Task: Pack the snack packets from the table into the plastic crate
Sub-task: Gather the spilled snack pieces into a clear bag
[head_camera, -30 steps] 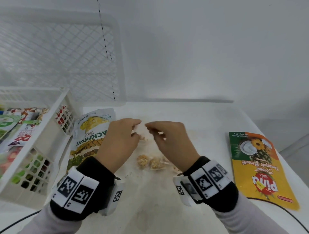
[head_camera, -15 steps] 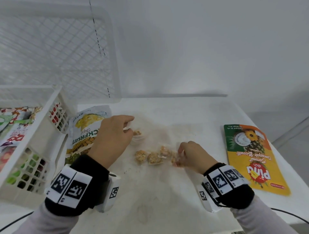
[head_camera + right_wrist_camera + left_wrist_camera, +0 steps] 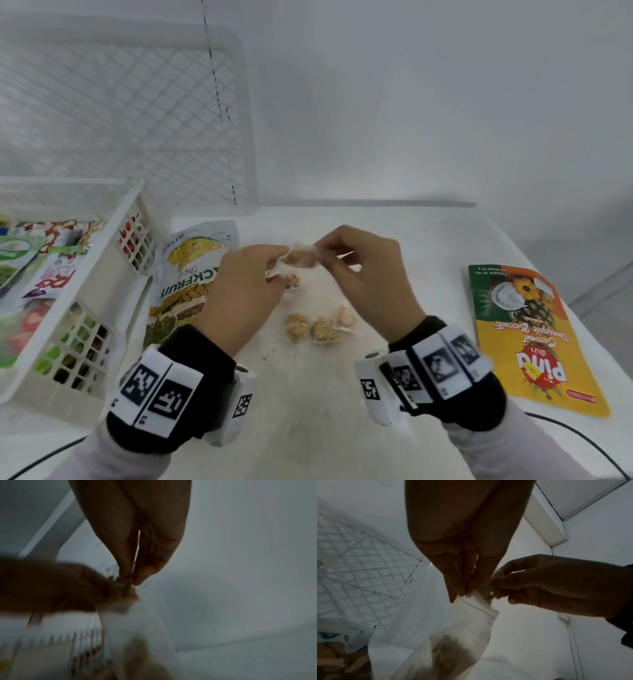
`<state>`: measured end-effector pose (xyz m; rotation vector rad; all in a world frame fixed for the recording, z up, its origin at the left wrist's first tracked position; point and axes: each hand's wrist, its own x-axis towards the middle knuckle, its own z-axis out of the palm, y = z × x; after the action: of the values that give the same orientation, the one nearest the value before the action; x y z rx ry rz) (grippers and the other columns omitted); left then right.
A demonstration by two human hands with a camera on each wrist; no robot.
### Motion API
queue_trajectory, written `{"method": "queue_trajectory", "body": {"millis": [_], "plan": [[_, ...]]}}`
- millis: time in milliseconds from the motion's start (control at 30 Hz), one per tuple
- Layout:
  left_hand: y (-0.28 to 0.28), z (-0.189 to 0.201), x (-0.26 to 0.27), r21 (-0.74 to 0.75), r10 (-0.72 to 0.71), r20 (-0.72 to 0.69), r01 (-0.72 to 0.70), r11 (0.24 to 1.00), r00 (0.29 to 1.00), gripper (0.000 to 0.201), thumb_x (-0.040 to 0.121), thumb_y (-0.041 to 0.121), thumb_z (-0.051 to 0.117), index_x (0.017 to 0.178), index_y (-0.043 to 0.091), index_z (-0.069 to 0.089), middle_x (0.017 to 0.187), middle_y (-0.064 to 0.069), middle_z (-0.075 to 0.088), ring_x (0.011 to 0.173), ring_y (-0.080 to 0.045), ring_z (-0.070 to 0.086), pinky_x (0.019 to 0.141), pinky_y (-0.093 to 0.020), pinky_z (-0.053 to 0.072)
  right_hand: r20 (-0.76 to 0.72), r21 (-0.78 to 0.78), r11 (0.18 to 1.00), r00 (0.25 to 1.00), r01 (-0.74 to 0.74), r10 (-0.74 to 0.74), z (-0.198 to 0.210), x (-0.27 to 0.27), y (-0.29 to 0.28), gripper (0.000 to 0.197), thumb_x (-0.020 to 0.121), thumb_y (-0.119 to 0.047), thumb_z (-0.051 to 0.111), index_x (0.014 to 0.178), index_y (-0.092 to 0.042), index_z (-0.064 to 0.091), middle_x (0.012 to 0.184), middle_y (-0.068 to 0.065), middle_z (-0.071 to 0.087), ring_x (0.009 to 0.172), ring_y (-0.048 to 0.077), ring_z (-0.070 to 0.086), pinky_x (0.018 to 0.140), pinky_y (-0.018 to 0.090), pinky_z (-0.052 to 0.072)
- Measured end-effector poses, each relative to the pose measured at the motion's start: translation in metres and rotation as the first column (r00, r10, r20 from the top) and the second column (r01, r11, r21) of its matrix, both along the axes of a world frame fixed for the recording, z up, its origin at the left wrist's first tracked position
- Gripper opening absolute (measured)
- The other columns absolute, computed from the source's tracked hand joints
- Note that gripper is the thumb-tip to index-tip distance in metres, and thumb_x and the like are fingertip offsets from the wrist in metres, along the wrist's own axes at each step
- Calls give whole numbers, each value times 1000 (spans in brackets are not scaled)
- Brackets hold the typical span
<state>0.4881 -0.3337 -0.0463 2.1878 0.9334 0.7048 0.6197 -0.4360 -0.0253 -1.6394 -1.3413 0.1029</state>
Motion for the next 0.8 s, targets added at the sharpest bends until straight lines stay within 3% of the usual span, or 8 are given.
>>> {"method": "queue_trajectory", "body": {"millis": [167,334,400,467,534,600,700,800], "plan": [[-5,4,1,37,-21,2,21,999,1000,42,79,2,61,120,12,64,117,-6,67,108,-13,62,94,-22,47,475,-118,983,877,139,-67,-22,-13,11,4,76,-6,73,72,-7,74,85,9,57,77,22,53,53,30,45],[-18,6,5,86,-104,3,104,991,995,34,76,-3,59,105,9,71,102,-4,72,99,-13,65,87,-25,50,613,-220,947,788,235,-53,-23,-13,18,10,73,-13,74,75,-22,76,90,7,50,84,24,49,51,24,32],[-18,6,6,112,-102,-30,105,988,994,30,75,-3,58,100,6,71,96,-7,72,95,-19,66,83,-33,51,566,-339,929,821,147,76,-24,-6,17,21,80,-17,68,98,-26,74,100,5,46,93,21,44,66,23,38],[-15,6,6,118,-81,-57,87,989,995,36,77,-1,58,110,9,69,103,-5,71,99,-19,65,87,-33,51,308,-441,897,936,-15,167,-21,5,12,29,85,-21,64,113,-27,68,107,0,45,98,11,42,81,16,34],[-9,5,3,97,-56,-54,61,993,997,43,79,0,59,120,11,64,114,-5,68,106,-17,63,93,-31,49,47,-332,937,991,-106,128,-18,16,5,24,86,-19,64,108,-27,69,104,-6,53,92,4,50,77,9,34],[-3,5,-1,46,-32,-43,34,998,999,45,80,0,57,123,12,62,117,-6,66,109,-16,61,94,-32,50,-96,-247,967,995,-64,42,-21,27,-1,21,89,-15,60,103,-28,69,99,-11,61,84,2,56,70,10,40],[3,6,-6,8,-20,-57,21,1000,998,45,82,1,56,125,13,61,121,-6,64,111,-15,60,97,-28,47,22,-466,885,1000,13,-3,-36,40,-7,25,92,-14,55,113,-24,64,103,-8,64,86,9,58,76,14,44],[3,6,-6,2,-31,-51,31,1000,998,44,82,0,57,124,12,62,120,-6,64,109,-13,60,94,-21,43,222,-767,636,965,83,142,-56,43,-10,44,89,-21,60,132,-24,50,121,1,55,108,16,53,94,26,43]]}}
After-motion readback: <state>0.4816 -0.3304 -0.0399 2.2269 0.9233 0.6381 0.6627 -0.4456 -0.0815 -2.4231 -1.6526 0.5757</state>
